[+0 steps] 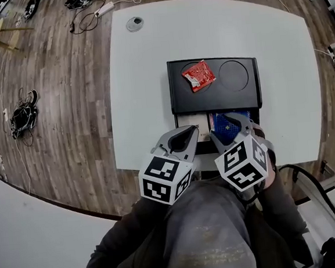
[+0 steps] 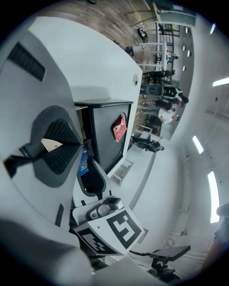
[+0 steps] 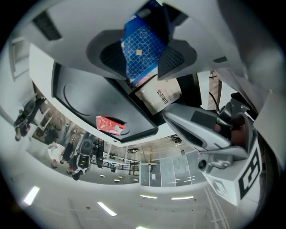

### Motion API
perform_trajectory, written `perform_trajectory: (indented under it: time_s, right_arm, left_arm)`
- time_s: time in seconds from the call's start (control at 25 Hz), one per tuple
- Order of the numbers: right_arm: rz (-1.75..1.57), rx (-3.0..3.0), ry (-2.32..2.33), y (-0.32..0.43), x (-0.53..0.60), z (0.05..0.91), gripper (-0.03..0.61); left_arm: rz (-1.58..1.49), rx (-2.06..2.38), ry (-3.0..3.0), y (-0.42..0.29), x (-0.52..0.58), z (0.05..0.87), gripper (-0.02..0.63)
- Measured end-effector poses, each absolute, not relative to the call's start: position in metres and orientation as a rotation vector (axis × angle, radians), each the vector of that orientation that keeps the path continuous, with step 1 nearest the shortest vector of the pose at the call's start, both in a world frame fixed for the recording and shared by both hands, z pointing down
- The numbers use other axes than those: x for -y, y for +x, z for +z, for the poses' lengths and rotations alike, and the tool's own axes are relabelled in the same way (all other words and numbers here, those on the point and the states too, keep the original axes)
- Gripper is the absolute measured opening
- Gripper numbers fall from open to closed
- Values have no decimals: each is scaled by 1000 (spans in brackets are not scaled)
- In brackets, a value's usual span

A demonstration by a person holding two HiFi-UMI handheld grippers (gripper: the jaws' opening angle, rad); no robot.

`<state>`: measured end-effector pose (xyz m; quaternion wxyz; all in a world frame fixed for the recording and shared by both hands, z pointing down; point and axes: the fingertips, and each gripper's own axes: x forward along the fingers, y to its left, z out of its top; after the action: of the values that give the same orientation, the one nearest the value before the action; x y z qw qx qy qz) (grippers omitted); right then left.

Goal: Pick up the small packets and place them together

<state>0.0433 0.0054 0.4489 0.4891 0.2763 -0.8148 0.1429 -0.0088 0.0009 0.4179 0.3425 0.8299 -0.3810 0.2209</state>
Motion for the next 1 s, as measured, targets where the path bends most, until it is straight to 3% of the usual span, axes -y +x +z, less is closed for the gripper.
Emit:
perform_trajectory:
  time_s: [0.16,0.52,0.6,0.72,0.84,1.0]
  right_arm:
    - [352,1903,666,41,-9,467,267]
    - [428,1922,667,45,-11,478,260]
    - [438,1939,666,45,-13,475,236]
    - [443,1945,655,46,-19,475,113]
    - [433,1945,639,47,-21,478,35]
    - [455,1959,653,46,-21,474,11]
  left_arm:
    - [559,976,2166,-9,-2,417,-8]
    - [549,966,2154,-14,-1,423,-9]
    - [546,961,2153,-15,-1,422,-8]
    - [543,961,2154,-15,-1,422,-8]
    - [543,966,2160,-14,0,422,-9]
    - [551,969,2157,-15,-1,425,-8]
